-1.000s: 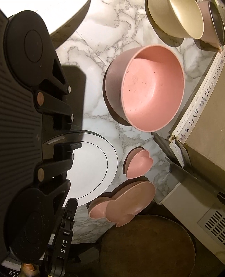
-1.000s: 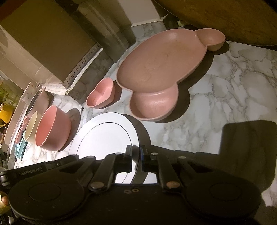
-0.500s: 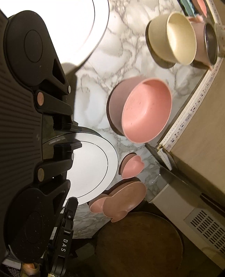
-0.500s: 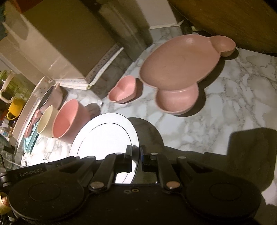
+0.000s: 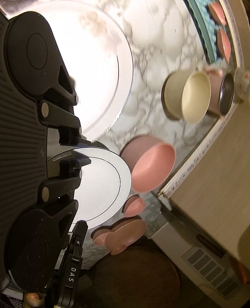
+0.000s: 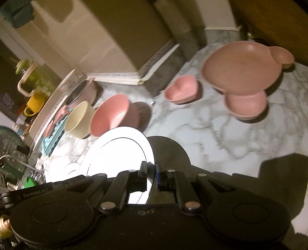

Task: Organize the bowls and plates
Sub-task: 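Carry the small white plate and lower it onto the large plate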

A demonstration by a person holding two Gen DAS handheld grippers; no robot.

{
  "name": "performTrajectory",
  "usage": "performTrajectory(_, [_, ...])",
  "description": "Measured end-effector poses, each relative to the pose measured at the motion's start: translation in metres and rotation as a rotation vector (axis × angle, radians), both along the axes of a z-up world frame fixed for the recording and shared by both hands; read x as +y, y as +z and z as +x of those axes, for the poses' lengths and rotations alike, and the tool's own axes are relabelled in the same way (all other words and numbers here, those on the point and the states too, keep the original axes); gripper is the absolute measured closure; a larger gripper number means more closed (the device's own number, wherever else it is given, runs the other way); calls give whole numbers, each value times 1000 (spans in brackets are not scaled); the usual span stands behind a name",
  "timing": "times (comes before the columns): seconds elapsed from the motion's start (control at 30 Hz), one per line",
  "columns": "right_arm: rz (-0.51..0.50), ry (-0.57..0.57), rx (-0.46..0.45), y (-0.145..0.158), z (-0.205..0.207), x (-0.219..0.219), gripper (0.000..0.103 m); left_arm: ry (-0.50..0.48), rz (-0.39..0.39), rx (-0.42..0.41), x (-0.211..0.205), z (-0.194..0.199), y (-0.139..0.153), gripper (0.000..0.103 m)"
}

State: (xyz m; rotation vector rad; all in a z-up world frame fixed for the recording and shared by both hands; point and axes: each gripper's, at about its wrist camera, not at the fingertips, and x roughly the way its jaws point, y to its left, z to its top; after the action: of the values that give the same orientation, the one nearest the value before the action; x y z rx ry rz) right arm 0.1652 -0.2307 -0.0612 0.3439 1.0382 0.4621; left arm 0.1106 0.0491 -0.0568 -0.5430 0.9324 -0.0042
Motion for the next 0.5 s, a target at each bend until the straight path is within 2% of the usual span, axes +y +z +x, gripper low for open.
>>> performTrajectory(0.5, [-1, 161, -10, 6, -20, 81, 96, 157, 18, 10, 62, -62, 0, 92])
